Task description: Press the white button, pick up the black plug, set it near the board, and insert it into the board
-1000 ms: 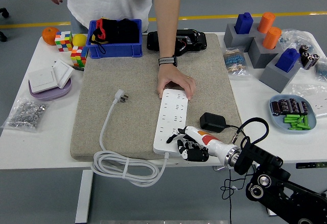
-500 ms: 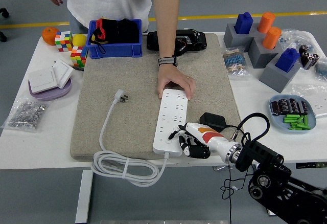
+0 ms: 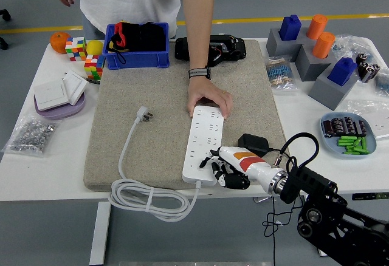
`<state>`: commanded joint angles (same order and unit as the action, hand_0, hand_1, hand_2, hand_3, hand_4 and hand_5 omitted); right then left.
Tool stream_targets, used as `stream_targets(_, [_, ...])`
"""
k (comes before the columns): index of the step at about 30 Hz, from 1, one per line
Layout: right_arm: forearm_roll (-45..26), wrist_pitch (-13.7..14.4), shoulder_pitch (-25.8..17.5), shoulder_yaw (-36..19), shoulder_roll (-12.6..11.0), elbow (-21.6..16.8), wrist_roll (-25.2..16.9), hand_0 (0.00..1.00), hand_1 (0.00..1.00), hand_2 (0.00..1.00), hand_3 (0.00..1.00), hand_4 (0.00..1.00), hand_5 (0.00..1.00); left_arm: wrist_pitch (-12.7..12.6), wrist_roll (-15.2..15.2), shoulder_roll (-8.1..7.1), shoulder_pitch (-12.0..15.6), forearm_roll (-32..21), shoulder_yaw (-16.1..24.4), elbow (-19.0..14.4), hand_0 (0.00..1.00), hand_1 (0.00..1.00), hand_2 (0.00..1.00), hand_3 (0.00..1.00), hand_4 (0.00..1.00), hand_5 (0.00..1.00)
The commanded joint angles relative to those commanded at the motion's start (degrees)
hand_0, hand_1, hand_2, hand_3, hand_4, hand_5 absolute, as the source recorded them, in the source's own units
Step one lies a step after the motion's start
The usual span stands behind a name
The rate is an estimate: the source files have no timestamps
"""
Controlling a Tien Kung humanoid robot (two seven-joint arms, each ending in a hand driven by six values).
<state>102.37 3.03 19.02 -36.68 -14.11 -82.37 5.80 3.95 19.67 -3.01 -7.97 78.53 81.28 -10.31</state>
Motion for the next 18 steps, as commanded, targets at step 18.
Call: stream_targets(18, [0.6,1.6,0.7,1.1,-0.3,1.3,-1.1,0.002,0.002,0.134,0.594,0.190,0.002,0.0,0.1,0.05,0.0,0.3,0.4,0.0,0.774,0.710,0.668,0.736,0.661,0.538])
